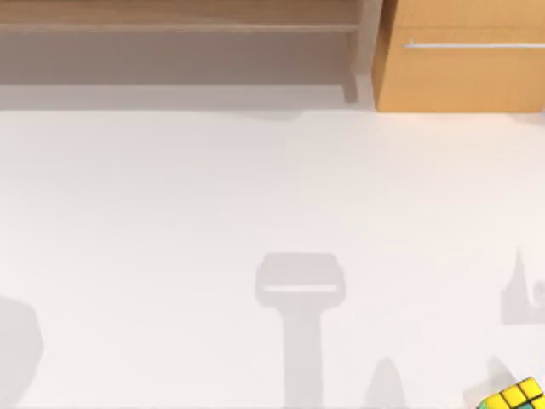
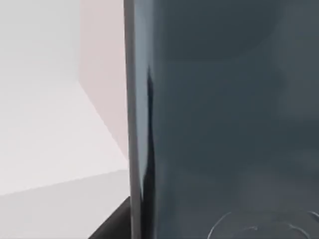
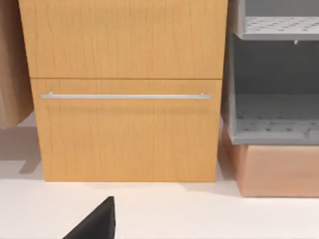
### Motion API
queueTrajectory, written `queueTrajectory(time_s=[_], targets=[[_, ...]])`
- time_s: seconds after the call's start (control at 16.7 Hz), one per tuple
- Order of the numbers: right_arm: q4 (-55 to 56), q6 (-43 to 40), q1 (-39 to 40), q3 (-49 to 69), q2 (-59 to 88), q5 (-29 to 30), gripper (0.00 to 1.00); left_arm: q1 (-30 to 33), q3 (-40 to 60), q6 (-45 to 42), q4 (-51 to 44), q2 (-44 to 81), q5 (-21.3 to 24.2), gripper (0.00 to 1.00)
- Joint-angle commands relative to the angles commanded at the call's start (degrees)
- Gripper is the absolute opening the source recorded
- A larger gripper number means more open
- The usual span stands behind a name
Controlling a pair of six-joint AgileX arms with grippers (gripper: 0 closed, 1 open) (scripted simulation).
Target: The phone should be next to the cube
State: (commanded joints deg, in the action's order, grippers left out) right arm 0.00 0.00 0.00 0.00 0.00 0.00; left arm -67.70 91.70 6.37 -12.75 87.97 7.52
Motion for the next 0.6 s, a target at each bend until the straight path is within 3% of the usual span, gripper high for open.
queueTrajectory(time_s=[0.6], targets=[[0.0, 0.0, 0.0, 0.0, 0.0, 0.0, 1.0, -18.7, 47.5, 75.6, 37.6, -10.2, 3.9, 0.0]])
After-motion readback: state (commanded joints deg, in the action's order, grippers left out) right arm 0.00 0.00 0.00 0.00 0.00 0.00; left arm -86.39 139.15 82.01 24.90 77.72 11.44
